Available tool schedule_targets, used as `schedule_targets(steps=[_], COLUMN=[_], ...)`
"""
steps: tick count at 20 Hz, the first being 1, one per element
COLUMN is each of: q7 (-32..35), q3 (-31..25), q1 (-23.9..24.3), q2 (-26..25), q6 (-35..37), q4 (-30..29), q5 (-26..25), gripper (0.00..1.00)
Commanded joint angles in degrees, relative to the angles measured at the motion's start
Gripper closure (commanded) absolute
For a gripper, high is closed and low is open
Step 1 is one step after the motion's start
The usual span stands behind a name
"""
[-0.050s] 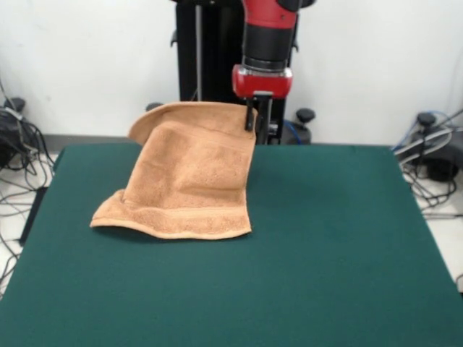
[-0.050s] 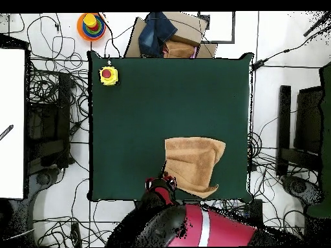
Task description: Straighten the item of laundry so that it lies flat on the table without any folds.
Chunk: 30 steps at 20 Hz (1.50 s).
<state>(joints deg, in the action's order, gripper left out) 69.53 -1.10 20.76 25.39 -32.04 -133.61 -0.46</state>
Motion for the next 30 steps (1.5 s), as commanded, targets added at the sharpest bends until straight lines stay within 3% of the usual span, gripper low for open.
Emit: schedule_targets(steps=[1, 4, 6, 12, 23, 28, 30], q7=[20.3, 20.7, 20.1, 14.5, 11.3, 16.0, 20.8], q3=[-1.3, -1.9, -1.9, 7.8, 11.7, 7.6, 5.6], q1=[-0.1, -0.2, -2.7, -24.2, -48.9, -50.1, -47.0], q2=[-1.7, 0.0, 3.7, 8.0, 5.0, 2.2, 0.6], q6=[-2.6, -1.6, 2.2, 11.2, 17.2, 12.1, 7.5], q4=[1.7, 0.8, -0.7, -1.9, 2.3, 5.4, 6.5], q5=[3.6, 4.2, 7.3, 31.5, 57.9, 57.9, 51.0], gripper=[1.0, 1.0, 1.0, 1.0, 1.0, 1.0, 1.0])
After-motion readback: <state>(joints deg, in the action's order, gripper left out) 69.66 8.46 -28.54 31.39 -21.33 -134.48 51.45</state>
